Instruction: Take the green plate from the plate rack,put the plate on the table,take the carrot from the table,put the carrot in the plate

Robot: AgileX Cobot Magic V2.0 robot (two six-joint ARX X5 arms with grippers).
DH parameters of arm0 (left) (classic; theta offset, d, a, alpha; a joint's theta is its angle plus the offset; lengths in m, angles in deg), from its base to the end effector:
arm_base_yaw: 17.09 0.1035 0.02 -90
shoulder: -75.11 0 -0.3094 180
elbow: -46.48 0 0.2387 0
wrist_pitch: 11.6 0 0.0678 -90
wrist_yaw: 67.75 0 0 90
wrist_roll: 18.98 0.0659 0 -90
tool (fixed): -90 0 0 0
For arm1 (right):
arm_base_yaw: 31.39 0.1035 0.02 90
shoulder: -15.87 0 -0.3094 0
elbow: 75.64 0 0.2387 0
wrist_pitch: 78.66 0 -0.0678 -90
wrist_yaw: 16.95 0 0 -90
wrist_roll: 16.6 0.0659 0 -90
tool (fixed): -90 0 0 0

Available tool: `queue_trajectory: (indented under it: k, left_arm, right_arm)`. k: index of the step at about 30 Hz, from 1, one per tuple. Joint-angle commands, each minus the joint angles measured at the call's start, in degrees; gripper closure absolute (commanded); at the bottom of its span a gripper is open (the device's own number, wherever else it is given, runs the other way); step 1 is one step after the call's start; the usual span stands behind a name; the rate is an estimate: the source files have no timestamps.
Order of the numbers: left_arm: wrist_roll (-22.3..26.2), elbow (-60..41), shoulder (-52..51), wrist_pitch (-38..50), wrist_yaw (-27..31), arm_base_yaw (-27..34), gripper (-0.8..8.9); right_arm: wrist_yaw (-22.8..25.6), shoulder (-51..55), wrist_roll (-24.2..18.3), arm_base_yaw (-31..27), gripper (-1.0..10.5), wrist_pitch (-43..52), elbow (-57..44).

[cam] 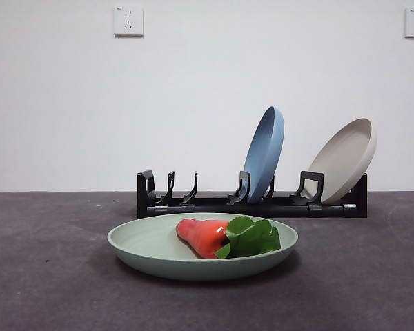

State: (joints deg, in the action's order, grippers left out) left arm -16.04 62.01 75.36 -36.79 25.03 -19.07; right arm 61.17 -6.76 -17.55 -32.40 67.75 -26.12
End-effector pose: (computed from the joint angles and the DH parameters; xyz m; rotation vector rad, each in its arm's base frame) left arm 0.0726 0.0007 0.1448 0.0584 0.1731 0.0095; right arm 0.0789 0.0122 0.3151 -0.0034 0.1148 0.1905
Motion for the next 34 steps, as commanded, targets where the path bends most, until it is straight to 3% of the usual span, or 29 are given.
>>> queue_trajectory:
  k: [1,5,12,23,34]
  left_arm:
    - [-0.3,-0.8,-0.2,0.3,0.0,0.2,8.16]
    - [-0.3,-0.8,-0.2,0.3,0.0,0.2,8.16]
    - [-0.3,-0.8,-0.2,0.3,0.0,0.2,8.16]
    - [-0.3,-0.8,-0.2,0.3,0.0,0.2,8.16]
    - [-0.3,-0.8,-0.2,0.3,0.0,0.2,8.16]
  right_arm:
    - [0.7,5.4,-0.6,-2.0,9.5,6.5,-9.3]
    - [4.4,11.5,-0.5,-2.8,9.5,11.3,-19.1]
    - [4.8,18.5,0.1,-3.0,9.5,11.2,-27.9]
    - [4.7,22.6,4.4,-2.9,9.5,10.0,-34.6]
    - [4.8,22.6,5.0,-3.0,9.5,9.1,-34.6]
